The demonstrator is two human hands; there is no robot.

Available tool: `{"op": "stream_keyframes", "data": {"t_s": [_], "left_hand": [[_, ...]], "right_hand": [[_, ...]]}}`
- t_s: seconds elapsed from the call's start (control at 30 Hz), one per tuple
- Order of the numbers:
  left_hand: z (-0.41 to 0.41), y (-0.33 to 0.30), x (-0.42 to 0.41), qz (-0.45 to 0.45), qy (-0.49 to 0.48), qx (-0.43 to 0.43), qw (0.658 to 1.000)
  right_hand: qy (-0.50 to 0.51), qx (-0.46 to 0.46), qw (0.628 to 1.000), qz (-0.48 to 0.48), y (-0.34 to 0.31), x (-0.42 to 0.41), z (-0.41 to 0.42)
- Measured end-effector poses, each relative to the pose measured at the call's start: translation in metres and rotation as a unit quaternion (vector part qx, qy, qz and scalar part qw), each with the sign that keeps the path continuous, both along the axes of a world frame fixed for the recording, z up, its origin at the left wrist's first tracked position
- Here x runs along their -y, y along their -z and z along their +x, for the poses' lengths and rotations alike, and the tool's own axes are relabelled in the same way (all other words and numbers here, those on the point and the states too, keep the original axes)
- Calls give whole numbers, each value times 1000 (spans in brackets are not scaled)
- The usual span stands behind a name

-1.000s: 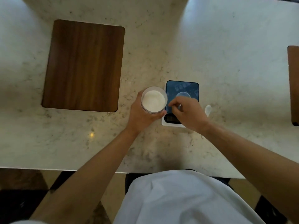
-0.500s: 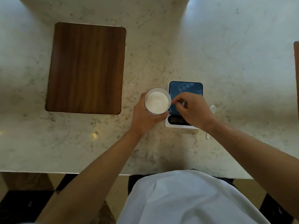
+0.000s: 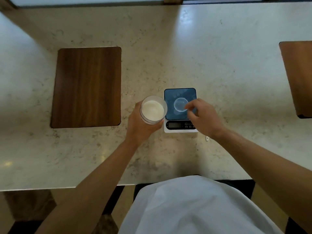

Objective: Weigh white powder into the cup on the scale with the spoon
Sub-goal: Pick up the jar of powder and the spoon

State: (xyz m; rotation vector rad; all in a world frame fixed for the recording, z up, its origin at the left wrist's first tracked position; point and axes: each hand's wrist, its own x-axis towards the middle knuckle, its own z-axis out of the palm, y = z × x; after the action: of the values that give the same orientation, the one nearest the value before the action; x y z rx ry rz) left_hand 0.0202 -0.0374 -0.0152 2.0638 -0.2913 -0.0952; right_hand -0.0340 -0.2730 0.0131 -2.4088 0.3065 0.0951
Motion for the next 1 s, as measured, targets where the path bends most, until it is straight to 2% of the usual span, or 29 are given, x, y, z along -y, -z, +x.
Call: {"op": "stream_keyframes", "data": {"t_s": [0.33, 0.73, 1.0], "left_hand": [[-20, -7, 9, 49, 20, 1, 999], [-35, -11, 13, 75, 38, -14, 996], [-41, -10, 8, 71, 46, -19, 996]], "right_hand": [[52, -18, 998, -4, 18, 38, -48], [129, -148, 980, -25, 36, 58, -78], [110, -204, 972, -31, 43, 55, -81]]}}
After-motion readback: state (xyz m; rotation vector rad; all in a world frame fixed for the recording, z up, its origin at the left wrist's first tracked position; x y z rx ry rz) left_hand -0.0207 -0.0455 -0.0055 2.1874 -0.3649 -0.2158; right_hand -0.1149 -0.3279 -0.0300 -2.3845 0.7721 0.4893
